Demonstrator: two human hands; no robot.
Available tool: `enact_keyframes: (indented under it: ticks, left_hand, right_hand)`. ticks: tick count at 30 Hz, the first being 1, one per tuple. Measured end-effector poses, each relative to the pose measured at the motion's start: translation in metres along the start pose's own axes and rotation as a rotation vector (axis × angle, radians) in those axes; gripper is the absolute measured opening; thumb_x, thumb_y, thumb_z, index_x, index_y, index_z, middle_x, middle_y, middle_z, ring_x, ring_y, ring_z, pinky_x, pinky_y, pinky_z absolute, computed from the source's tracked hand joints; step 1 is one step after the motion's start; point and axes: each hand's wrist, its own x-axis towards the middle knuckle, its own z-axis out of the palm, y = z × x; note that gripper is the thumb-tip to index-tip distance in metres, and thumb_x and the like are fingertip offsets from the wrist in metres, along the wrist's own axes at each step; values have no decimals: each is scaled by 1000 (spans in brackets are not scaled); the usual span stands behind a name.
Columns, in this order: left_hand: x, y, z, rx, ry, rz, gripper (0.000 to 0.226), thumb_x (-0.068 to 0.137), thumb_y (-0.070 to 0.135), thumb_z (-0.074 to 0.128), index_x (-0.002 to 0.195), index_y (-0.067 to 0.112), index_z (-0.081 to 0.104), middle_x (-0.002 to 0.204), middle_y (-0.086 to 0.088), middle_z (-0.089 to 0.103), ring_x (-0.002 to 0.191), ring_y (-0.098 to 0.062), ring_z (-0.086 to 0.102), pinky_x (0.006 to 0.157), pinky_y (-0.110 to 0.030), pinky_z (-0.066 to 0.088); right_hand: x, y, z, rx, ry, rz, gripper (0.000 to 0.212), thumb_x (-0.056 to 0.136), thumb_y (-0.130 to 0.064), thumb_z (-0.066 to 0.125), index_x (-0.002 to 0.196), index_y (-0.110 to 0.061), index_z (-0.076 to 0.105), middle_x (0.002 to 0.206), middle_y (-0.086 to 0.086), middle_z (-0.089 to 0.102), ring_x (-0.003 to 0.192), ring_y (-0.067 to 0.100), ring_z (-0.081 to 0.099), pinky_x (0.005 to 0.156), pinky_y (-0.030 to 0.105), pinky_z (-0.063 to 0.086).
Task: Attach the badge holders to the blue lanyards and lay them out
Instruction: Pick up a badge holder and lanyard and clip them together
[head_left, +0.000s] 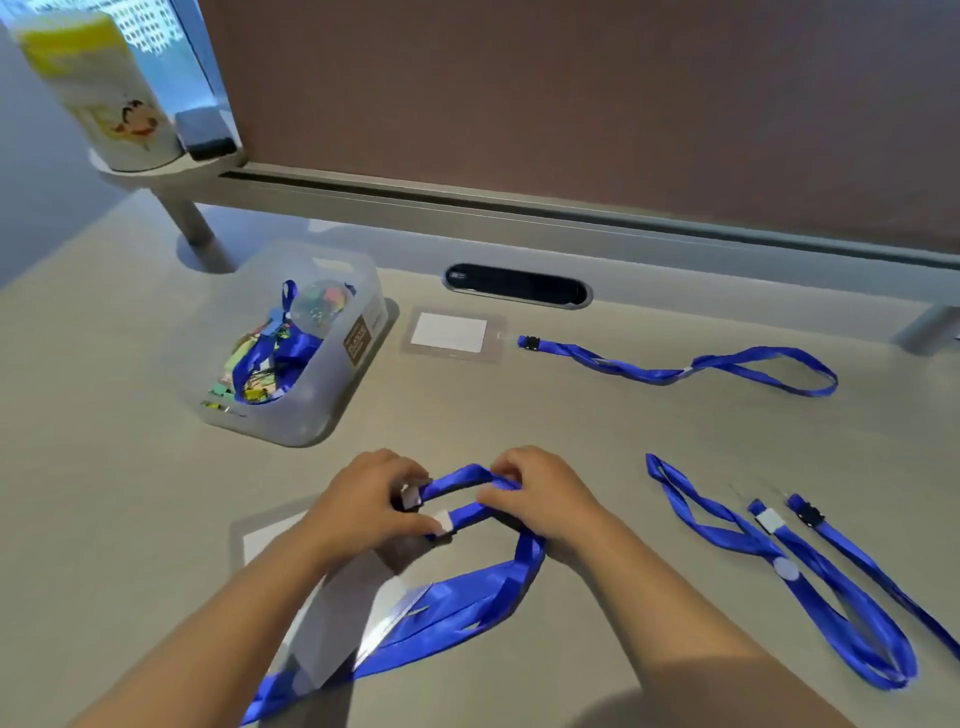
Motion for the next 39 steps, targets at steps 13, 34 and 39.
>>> enact_keyframes:
  ticks: [13,34,39]
  left_hand:
    - [10,-11,12,71,116,-59,28,72,30,68,95,20,56,96,-2,44,101,-24,42,79,-30,33]
    - [18,19,3,-89,224,83,70,66,40,72,124,23,37,138,-2,39,127,-21,31,108,-41,23]
    - [17,31,-7,-161,342,141,60,71,35,69,122,19,42,134,-4,46,124,-22,38,106,-41,28]
  right_hand:
    - [0,8,-21,59,245,106,16,91,-9,42,79,-13,51,72,-2,51,75,19,51,70,32,44]
    - [2,-31,-24,495,72,-7,16,87,-11,56,73,-20,54,103,19,67,82,22,61,75,31,52]
    - [-6,-46,-31,678,51,-37,15,87,-6,54,81,-20,56,110,22,67,83,22,62,93,40,49]
